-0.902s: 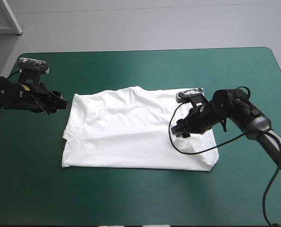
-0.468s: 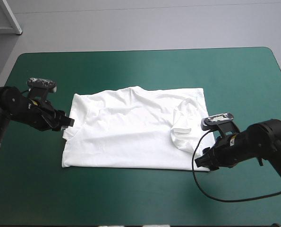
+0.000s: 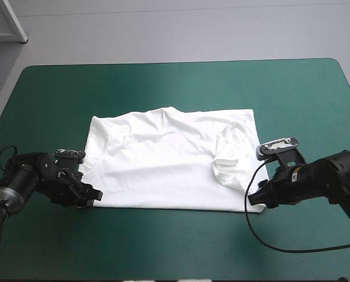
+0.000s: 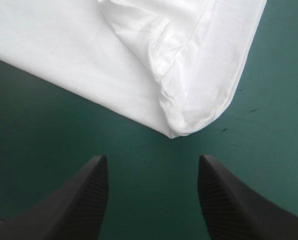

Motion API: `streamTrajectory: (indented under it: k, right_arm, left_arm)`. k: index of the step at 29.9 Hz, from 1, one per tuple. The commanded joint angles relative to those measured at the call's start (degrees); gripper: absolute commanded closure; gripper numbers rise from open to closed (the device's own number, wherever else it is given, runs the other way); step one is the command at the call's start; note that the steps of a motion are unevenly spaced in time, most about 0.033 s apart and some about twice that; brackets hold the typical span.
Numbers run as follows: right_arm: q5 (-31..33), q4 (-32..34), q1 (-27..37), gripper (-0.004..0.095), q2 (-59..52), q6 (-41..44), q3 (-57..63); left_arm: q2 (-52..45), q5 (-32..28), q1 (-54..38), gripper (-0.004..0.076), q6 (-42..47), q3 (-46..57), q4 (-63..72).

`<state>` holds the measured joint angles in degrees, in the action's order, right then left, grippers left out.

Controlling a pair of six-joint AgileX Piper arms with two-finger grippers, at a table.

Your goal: Fold the cloth

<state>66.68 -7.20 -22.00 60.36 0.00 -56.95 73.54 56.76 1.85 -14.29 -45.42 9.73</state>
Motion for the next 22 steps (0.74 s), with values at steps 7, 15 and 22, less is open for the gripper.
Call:
streamTrajectory:
  k: [7, 15, 22]
  right_arm:
    - [-4.4, 0.0, 0.0, 0.0399, 3.7, -2.8, -1.3]
    - [-6.5, 3.6, 0.0, 0.0399, 12.0, -4.3, -0.9]
    - [-10.8, 3.3, 0.0, 0.0399, 17.8, -4.8, 3.5]
  left_arm:
    - [-0.4, -10.5, 0.1, 0.0370, 0.5, 2.6, 0.9]
    - [8.3, -10.1, 0.1, 0.0584, 0.1, 2.6, 1.2]
    - [11.0, -10.6, 0.1, 0.0704, -3.1, 2.6, 1.5]
